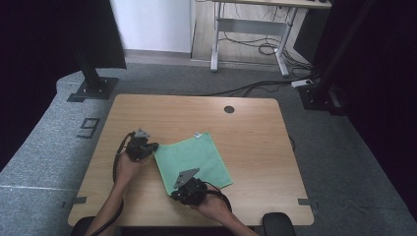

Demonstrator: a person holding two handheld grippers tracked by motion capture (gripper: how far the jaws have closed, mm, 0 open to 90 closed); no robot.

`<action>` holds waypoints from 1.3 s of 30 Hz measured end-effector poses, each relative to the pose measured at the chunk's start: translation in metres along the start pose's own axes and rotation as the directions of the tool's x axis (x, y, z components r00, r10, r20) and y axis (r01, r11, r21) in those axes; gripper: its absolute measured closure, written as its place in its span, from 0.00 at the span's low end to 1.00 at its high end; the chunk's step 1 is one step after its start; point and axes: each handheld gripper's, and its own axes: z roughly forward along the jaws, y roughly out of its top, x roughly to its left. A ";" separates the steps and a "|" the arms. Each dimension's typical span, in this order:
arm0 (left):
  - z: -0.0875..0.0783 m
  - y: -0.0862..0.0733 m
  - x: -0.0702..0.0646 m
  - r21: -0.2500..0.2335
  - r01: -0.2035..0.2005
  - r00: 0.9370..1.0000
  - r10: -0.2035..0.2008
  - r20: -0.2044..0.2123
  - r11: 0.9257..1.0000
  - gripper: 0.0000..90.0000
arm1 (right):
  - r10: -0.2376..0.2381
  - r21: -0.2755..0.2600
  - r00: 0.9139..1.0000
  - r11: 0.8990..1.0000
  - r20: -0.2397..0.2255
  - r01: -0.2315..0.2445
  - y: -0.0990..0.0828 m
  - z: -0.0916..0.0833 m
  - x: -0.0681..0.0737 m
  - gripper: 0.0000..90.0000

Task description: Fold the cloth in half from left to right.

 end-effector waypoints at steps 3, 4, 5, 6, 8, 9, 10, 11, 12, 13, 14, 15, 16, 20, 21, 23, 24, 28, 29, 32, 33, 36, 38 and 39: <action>0.002 0.004 -0.002 -0.002 -0.008 1.000 0.008 -0.002 1.000 0.97 | 0.009 -0.007 1.000 1.000 0.015 -0.009 -0.003 -0.006 -0.003 0.95; 0.002 0.004 -0.002 -0.002 -0.008 1.000 0.008 -0.002 1.000 0.97 | 0.009 -0.007 1.000 1.000 0.015 -0.009 -0.003 -0.006 -0.003 0.95; 0.003 0.007 -0.003 -0.005 -0.009 1.000 0.009 -0.003 1.000 0.97 | 0.013 -0.016 1.000 1.000 0.024 -0.012 -0.005 -0.010 -0.005 0.95; 0.004 0.009 -0.004 -0.010 -0.008 1.000 0.008 -0.004 1.000 0.97 | 0.015 -0.019 1.000 1.000 0.027 -0.014 -0.005 -0.011 -0.005 0.95; 0.006 0.013 -0.005 -0.013 -0.013 1.000 0.013 -0.002 1.000 0.97 | 0.016 -0.026 0.999 1.000 0.038 -0.015 -0.006 -0.015 -0.006 0.95; 0.006 0.015 -0.006 -0.014 -0.017 1.000 0.017 -0.003 1.000 0.97 | 0.016 -0.028 0.999 0.999 0.044 -0.015 -0.006 -0.017 -0.007 0.95; 0.007 0.018 -0.007 -0.017 -0.021 1.000 0.021 -0.001 1.000 0.97 | 0.016 -0.031 0.999 0.999 0.050 -0.014 -0.007 -0.019 -0.008 0.95; 0.008 0.020 -0.008 -0.015 -0.026 1.000 0.026 0.000 1.000 0.97 | 0.019 -0.032 0.998 0.999 0.055 -0.017 -0.008 -0.021 -0.008 0.95; 0.010 0.023 -0.009 -0.013 -0.027 1.000 0.027 0.002 1.000 0.97 | 0.020 -0.036 0.998 0.999 0.061 -0.017 -0.009 -0.023 -0.009 0.95; 0.011 0.025 -0.011 -0.013 -0.027 1.000 0.027 0.003 1.000 0.97 | 0.022 -0.037 0.998 0.999 0.066 -0.019 -0.010 -0.025 -0.010 0.95; 0.012 0.027 -0.012 -0.010 -0.031 1.000 0.031 0.005 0.999 0.96 | 0.027 -0.039 0.997 0.999 0.072 -0.024 -0.011 -0.028 -0.011 0.95; 0.014 0.030 -0.013 -0.011 -0.031 0.999 0.031 0.007 0.999 0.96 | 0.030 -0.041 0.996 0.999 0.080 -0.026 -0.013 -0.030 -0.013 0.95; 0.014 0.030 -0.013 -0.011 -0.031 0.999 0.031 0.007 0.999 0.96 | 0.037 -0.043 0.996 0.999 0.086 -0.033 -0.014 -0.032 -0.014 0.95; 0.021 0.037 -0.019 -0.009 -0.042 0.999 0.042 0.009 0.999 0.96 | 0.052 -0.049 0.993 0.998 0.101 -0.048 -0.019 -0.038 -0.018 0.95; 0.024 0.041 -0.022 -0.009 -0.046 0.999 0.047 0.011 0.999 0.96 | 0.061 -0.050 0.992 0.997 0.109 -0.056 -0.023 -0.042 -0.021 0.95; 0.027 0.045 -0.024 -0.014 -0.048 0.999 0.049 0.012 0.999 0.96 | 0.071 -0.052 0.990 0.997 0.119 -0.065 -0.026 -0.045 -0.023 0.95; 0.028 0.047 -0.026 -0.012 -0.051 0.999 0.051 0.014 0.999 0.96 | 0.077 -0.054 0.989 0.996 0.123 -0.070 -0.027 -0.047 -0.025 0.95; 0.032 0.056 -0.031 -0.016 -0.063 0.998 0.063 0.017 0.998 0.96 | 0.094 -0.061 0.986 0.994 0.139 -0.086 -0.033 -0.053 -0.029 0.95; 0.033 0.058 -0.032 -0.016 -0.067 0.998 0.068 0.016 0.998 0.96 | 0.097 -0.063 0.985 0.994 0.143 -0.089 -0.034 -0.054 -0.030 0.95; 0.037 0.065 -0.037 -0.018 -0.077 0.997 0.078 0.017 0.997 0.96 | 0.111 -0.066 0.982 0.993 0.153 -0.102 -0.039 -0.059 -0.033 0.95; 0.038 0.067 -0.039 -0.019 -0.079 0.997 0.080 0.018 0.997 0.96 | 0.113 -0.066 0.981 0.992 0.156 -0.103 -0.040 -0.060 -0.034 0.95; 0.042 0.072 -0.043 -0.019 -0.090 0.996 0.091 0.018 0.996 0.96 | 0.125 -0.069 0.977 0.991 0.170 -0.115 -0.045 -0.064 -0.037 0.95; 0.044 0.074 -0.045 -0.020 -0.093 0.996 0.093 0.018 0.995 0.96 | 0.127 -0.071 0.976 0.991 0.174 -0.117 -0.047 -0.066 -0.038 0.95; 0.048 0.077 -0.048 -0.023 -0.097 0.995 0.097 0.021 0.995 0.96 | 0.138 -0.073 0.974 0.989 0.181 -0.126 -0.050 -0.068 -0.041 0.95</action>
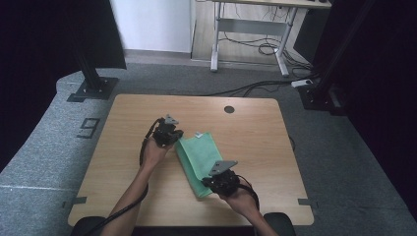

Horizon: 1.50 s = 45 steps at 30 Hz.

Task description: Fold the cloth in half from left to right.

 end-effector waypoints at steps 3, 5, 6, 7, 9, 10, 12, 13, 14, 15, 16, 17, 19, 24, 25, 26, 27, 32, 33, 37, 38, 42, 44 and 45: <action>0.006 0.005 -0.004 0.007 -0.012 1.000 0.012 0.000 1.000 0.96 | 0.009 0.000 1.000 1.000 0.013 -0.009 -0.004 -0.004 -0.005 0.95; 0.010 0.009 -0.007 0.009 -0.019 1.000 0.019 0.001 1.000 0.96 | 0.015 -0.001 1.000 1.000 0.024 -0.015 -0.007 -0.006 -0.007 0.95; 0.011 0.011 -0.008 0.008 -0.022 1.000 0.022 0.005 1.000 0.96 | 0.018 -0.001 0.999 1.000 0.026 -0.018 -0.008 -0.007 -0.009 0.95; 0.013 0.013 -0.009 0.007 -0.028 1.000 0.028 0.003 1.000 0.96 | 0.022 -0.002 0.999 1.000 0.030 -0.022 -0.009 -0.008 -0.010 0.95; 0.015 0.017 -0.011 0.011 -0.039 0.999 0.039 0.003 0.999 0.96 | 0.029 -0.003 0.999 1.000 0.035 -0.029 -0.011 -0.010 -0.013 0.95; 0.015 0.017 -0.011 0.011 -0.039 0.999 0.039 0.003 0.999 0.96 | 0.029 -0.003 0.999 1.000 0.035 -0.029 -0.011 -0.010 -0.013 0.95; 0.018 0.020 -0.014 0.007 -0.044 0.999 0.044 0.005 0.999 0.96 | 0.035 -0.004 0.999 0.999 0.041 -0.035 -0.014 -0.011 -0.015 0.95; 0.020 0.023 -0.017 0.008 -0.053 0.999 0.053 0.005 0.999 0.96 | 0.039 -0.005 0.998 0.999 0.044 -0.039 -0.015 -0.012 -0.016 0.95; 0.022 0.025 -0.018 0.009 -0.057 0.998 0.057 0.005 0.998 0.96 | 0.040 -0.005 0.998 0.999 0.047 -0.040 -0.016 -0.013 -0.016 0.95; 0.023 0.026 -0.019 0.009 -0.062 0.998 0.061 0.006 0.998 0.96 | 0.042 -0.003 0.998 0.999 0.050 -0.042 -0.017 -0.014 -0.017 0.95; 0.024 0.027 -0.020 0.007 -0.065 0.998 0.065 0.008 0.998 0.96 | 0.042 -0.004 0.998 0.999 0.051 -0.041 -0.018 -0.014 -0.018 0.95; 0.026 0.029 -0.021 0.006 -0.066 0.998 0.066 0.009 0.998 0.96 | 0.046 -0.004 0.998 0.999 0.053 -0.046 -0.019 -0.015 -0.019 0.95; 0.028 0.031 -0.022 0.005 -0.070 0.997 0.070 0.011 0.998 0.96 | 0.049 -0.004 0.997 0.999 0.058 -0.049 -0.021 -0.016 -0.020 0.95; 0.033 0.035 -0.025 0.005 -0.082 0.997 0.082 0.016 0.997 0.96 | 0.059 -0.005 0.996 0.998 0.067 -0.059 -0.025 -0.019 -0.024 0.95; 0.036 0.037 -0.026 0.008 -0.087 0.996 0.087 0.021 0.996 0.96 | 0.065 -0.006 0.995 0.998 0.073 -0.065 -0.027 -0.021 -0.026 0.95; 0.036 0.037 -0.026 0.008 -0.087 0.996 0.087 0.021 0.996 0.95 | 0.065 -0.006 0.995 0.998 0.073 -0.065 -0.027 -0.021 -0.026 0.95; 0.038 0.038 -0.027 0.013 -0.092 0.996 0.092 0.022 0.996 0.95 | 0.072 -0.004 0.994 0.997 0.077 -0.072 -0.029 -0.021 -0.028 0.95; 0.050 0.042 -0.033 0.031 -0.113 0.993 0.113 0.020 0.993 0.95 | 0.088 0.014 0.992 0.996 0.089 -0.089 -0.036 -0.019 -0.033 0.95; 0.050 0.042 -0.033 0.031 -0.113 0.993 0.113 0.020 0.993 0.95 | 0.088 0.014 0.992 0.996 0.089 -0.089 -0.036 -0.019 -0.033 0.95; 0.059 0.041 -0.034 0.045 -0.108 0.994 0.107 0.018 0.993 0.95 | 0.100 0.025 0.991 0.994 0.093 -0.102 -0.041 -0.015 -0.038 0.95; 0.060 0.040 -0.034 0.046 -0.106 0.994 0.106 0.017 0.993 0.95 | 0.102 0.025 0.990 0.994 0.095 -0.105 -0.042 -0.015 -0.038 0.95; 0.063 0.039 -0.033 0.054 -0.109 0.994 0.109 0.016 0.993 0.94 | 0.102 0.034 0.991 0.994 0.091 -0.105 -0.043 -0.011 -0.039 0.95; 0.066 0.037 -0.033 0.056 -0.104 0.994 0.103 0.017 0.993 0.94 | 0.100 0.039 0.991 0.994 0.091 -0.103 -0.043 -0.010 -0.038 0.95; 0.066 0.037 -0.033 0.056 -0.104 0.994 0.103 0.017 0.993 0.94 | 0.097 0.042 0.991 0.994 0.090 -0.101 -0.043 -0.009 -0.038 0.95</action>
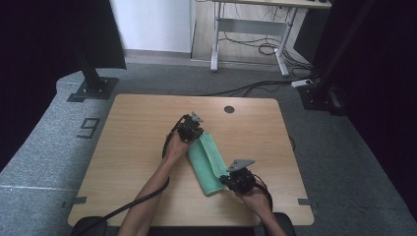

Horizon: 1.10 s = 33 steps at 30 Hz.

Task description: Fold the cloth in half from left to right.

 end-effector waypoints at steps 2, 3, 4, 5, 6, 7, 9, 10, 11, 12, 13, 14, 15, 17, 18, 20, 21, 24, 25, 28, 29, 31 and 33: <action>0.002 -0.001 0.000 0.003 -0.002 1.000 0.002 -0.001 1.000 0.93 | 0.000 0.002 1.000 1.000 0.002 0.000 0.000 0.001 0.000 0.94; 0.003 -0.001 -0.001 0.001 0.000 1.000 0.000 -0.001 1.000 0.93 | 0.000 0.003 1.000 1.000 0.001 0.000 0.000 0.001 0.000 0.94; 0.004 -0.001 0.000 0.001 0.001 1.000 -0.001 -0.001 1.000 0.93 | 0.002 0.002 1.000 1.000 0.001 -0.002 -0.001 0.001 0.000 0.94; 0.004 -0.001 0.000 0.001 0.001 1.000 -0.001 -0.001 1.000 0.92 | 0.002 0.002 1.000 1.000 0.001 -0.002 -0.001 0.001 0.000 0.94; 0.004 -0.001 0.000 -0.002 0.000 1.000 0.000 -0.004 1.000 0.91 | 0.004 0.003 1.000 1.000 0.002 -0.004 -0.001 0.001 -0.002 0.94; 0.005 -0.001 0.000 -0.005 0.003 1.000 -0.003 -0.006 1.000 0.89 | 0.009 0.001 1.000 1.000 0.004 -0.009 -0.002 0.000 -0.002 0.94; 0.005 0.000 0.000 -0.008 0.006 1.000 -0.006 -0.011 1.000 0.82 | 0.014 -0.003 1.000 1.000 0.005 -0.014 -0.003 -0.001 -0.004 0.92; 0.004 0.000 0.001 -0.020 0.012 1.000 -0.013 -0.022 1.000 0.78 | 0.016 -0.005 1.000 1.000 0.008 -0.016 -0.003 -0.002 -0.004 0.91; 0.004 0.001 0.001 -0.026 0.019 0.999 -0.020 -0.026 0.999 0.73 | 0.018 -0.009 1.000 1.000 0.011 -0.018 -0.003 -0.002 -0.005 0.90; 0.004 0.001 0.001 -0.026 0.019 0.999 -0.020 -0.026 0.999 0.68 | 0.020 -0.011 1.000 1.000 0.014 -0.020 -0.004 -0.003 -0.006 0.88; 0.003 0.002 0.001 -0.035 0.025 0.999 -0.026 -0.029 0.999 0.64 | 0.026 -0.012 0.999 1.000 0.019 -0.025 -0.004 -0.004 -0.007 0.85; 0.003 0.002 0.001 -0.035 0.025 0.999 -0.026 -0.029 0.999 0.62 | 0.026 -0.012 0.999 1.000 0.019 -0.025 -0.004 -0.004 -0.007 0.85; 0.001 0.003 0.001 -0.043 0.028 0.999 -0.029 -0.034 0.999 0.58 | 0.034 -0.023 0.999 0.999 0.036 -0.033 -0.005 -0.007 -0.010 0.80; -0.001 0.004 0.001 -0.051 0.029 0.999 -0.031 -0.034 0.998 0.54 | 0.041 -0.036 0.998 0.999 0.050 -0.039 -0.005 -0.009 -0.012 0.76; -0.001 0.004 0.001 -0.051 0.029 0.999 -0.031 -0.034 0.998 0.51 | 0.041 -0.036 0.998 0.999 0.050 -0.039 -0.005 -0.009 -0.012 0.76; -0.003 0.006 0.001 -0.063 0.034 0.998 -0.037 -0.043 0.997 0.43 | 0.053 -0.049 0.997 0.998 0.060 -0.050 -0.006 -0.012 -0.014 0.71; -0.004 0.006 0.001 -0.067 0.034 0.998 -0.037 -0.045 0.997 0.43 | 0.054 -0.052 0.997 0.997 0.064 -0.050 -0.006 -0.013 -0.015 0.70; -0.009 0.008 0.002 -0.074 0.039 0.997 -0.044 -0.058 0.996 0.34 | 0.066 -0.068 0.995 0.996 0.081 -0.060 -0.006 -0.018 -0.019 0.66; -0.012 0.009 0.002 -0.078 0.040 0.997 -0.045 -0.058 0.996 0.30 | 0.080 -0.078 0.993 0.994 0.089 -0.073 -0.007 -0.022 -0.022 0.66; -0.015 0.009 0.002 -0.079 0.031 0.998 -0.035 -0.057 0.996 0.29 | 0.093 -0.084 0.991 0.993 0.094 -0.085 -0.008 -0.024 -0.025 0.68; -0.017 0.008 0.001 -0.077 0.017 0.999 -0.020 -0.050 0.997 0.29 | 0.104 -0.085 0.990 0.992 0.095 -0.096 -0.010 -0.026 -0.029 0.71; -0.018 0.005 -0.001 -0.081 0.014 0.999 -0.017 -0.036 0.997 0.29 | 0.113 -0.083 0.989 0.991 0.092 -0.105 -0.011 -0.027 -0.031 0.73; -0.018 0.002 -0.003 -0.072 0.004 1.000 -0.006 -0.027 0.997 0.30 | 0.118 -0.081 0.989 0.991 0.089 -0.111 -0.012 -0.026 -0.032 0.73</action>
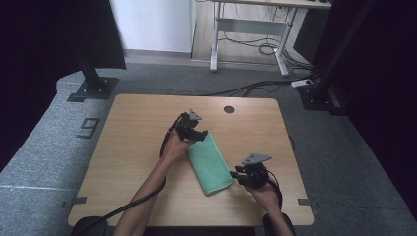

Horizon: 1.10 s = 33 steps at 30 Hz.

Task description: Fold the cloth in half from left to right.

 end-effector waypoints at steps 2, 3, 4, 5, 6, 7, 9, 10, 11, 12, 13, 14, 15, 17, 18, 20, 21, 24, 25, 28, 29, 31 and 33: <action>0.001 -0.005 -0.002 0.013 -0.011 1.000 0.011 0.002 1.000 0.33 | 0.002 0.009 1.000 1.000 -0.005 -0.002 -0.001 0.002 -0.001 0.72; 0.001 -0.005 -0.002 0.013 -0.011 1.000 0.011 0.002 1.000 0.33 | 0.002 0.009 1.000 1.000 -0.005 -0.002 -0.001 0.002 -0.001 0.72; 0.001 -0.008 -0.002 0.021 -0.015 1.000 0.015 0.003 1.000 0.33 | 0.003 0.015 1.000 1.000 -0.008 -0.003 -0.002 0.003 -0.001 0.70; 0.002 -0.011 -0.002 0.026 -0.018 1.000 0.017 0.004 1.000 0.35 | 0.000 0.020 1.000 1.000 -0.010 0.000 -0.002 0.005 0.000 0.68; 0.001 -0.017 -0.001 0.036 -0.021 1.000 0.021 0.005 0.999 0.36 | -0.003 0.033 1.000 0.999 -0.014 0.003 -0.003 0.009 0.001 0.65; 0.001 -0.020 0.000 0.043 -0.024 1.000 0.024 0.001 0.999 0.37 | -0.001 0.041 1.000 0.999 -0.016 0.001 -0.004 0.011 0.001 0.64; 0.001 -0.023 0.002 0.050 -0.023 1.000 0.023 -0.003 0.998 0.39 | -0.001 0.050 1.000 0.999 -0.020 0.002 -0.004 0.013 0.001 0.62; 0.000 -0.027 0.005 0.055 -0.017 1.000 0.017 -0.001 0.998 0.41 | 0.004 0.066 1.000 0.998 -0.015 -0.003 -0.005 0.018 0.001 0.60; -0.001 -0.030 0.007 0.058 -0.009 1.000 0.009 0.002 0.998 0.42 | 0.006 0.070 1.000 0.998 -0.014 -0.005 -0.006 0.020 0.001 0.60; -0.002 -0.033 0.010 0.062 -0.003 1.000 0.003 0.003 0.998 0.42 | 0.006 0.070 1.000 0.998 -0.014 -0.005 -0.006 0.020 0.001 0.60; -0.004 -0.039 0.014 0.067 0.006 1.000 -0.006 0.007 0.998 0.43 | 0.008 0.089 1.000 0.996 -0.015 -0.007 -0.007 0.024 0.000 0.63; -0.004 -0.041 0.016 0.069 0.010 1.000 -0.010 0.010 0.998 0.45 | 0.009 0.100 1.000 0.995 -0.021 -0.007 -0.007 0.025 0.001 0.69; -0.004 -0.043 0.017 0.072 0.012 1.000 -0.013 0.010 0.997 0.46 | 0.008 0.108 1.000 0.994 -0.023 -0.005 -0.008 0.026 0.002 0.72; -0.004 -0.045 0.018 0.073 0.013 1.000 -0.015 0.014 0.997 0.52 | 0.001 0.123 1.000 0.992 -0.022 0.002 -0.008 0.027 0.004 0.81; -0.003 -0.047 0.018 0.078 0.012 1.000 -0.013 0.017 0.997 0.57 | -0.007 0.125 1.000 0.992 -0.022 0.010 -0.008 0.028 0.004 0.86; 0.001 -0.050 0.017 0.097 -0.001 1.000 -0.001 0.028 0.995 0.67 | -0.012 0.127 1.000 0.992 -0.025 0.015 -0.007 0.027 0.006 0.92; 0.001 -0.050 0.017 0.097 -0.001 1.000 -0.001 0.028 0.995 0.71 | -0.015 0.128 1.000 0.992 -0.027 0.019 -0.007 0.027 0.006 0.94; 0.003 -0.052 0.016 0.118 -0.014 0.999 0.008 0.051 0.993 0.87 | -0.016 0.128 0.999 0.992 -0.032 0.020 -0.006 0.027 0.007 0.97; 0.003 -0.051 0.015 0.116 -0.016 0.999 0.011 0.048 0.993 0.91 | -0.017 0.128 0.999 0.992 -0.033 0.021 -0.006 0.027 0.007 0.98; -0.001 -0.049 0.015 0.106 -0.028 0.999 0.024 0.040 0.994 0.96 | -0.017 0.119 0.999 0.993 -0.035 0.021 -0.005 0.026 0.009 0.98; -0.003 -0.048 0.016 0.099 -0.025 0.999 0.021 0.039 0.995 0.96 | -0.015 0.114 0.999 0.993 -0.034 0.019 -0.004 0.025 0.010 0.98; -0.005 -0.046 0.017 0.090 -0.024 0.999 0.021 0.038 0.996 0.96 | -0.020 0.094 0.999 0.995 -0.038 0.024 -0.001 0.021 0.011 0.98; -0.012 -0.042 0.018 0.080 -0.024 0.999 0.022 0.036 0.996 0.96 | -0.022 0.080 0.999 0.996 -0.041 0.025 0.000 0.020 0.012 0.98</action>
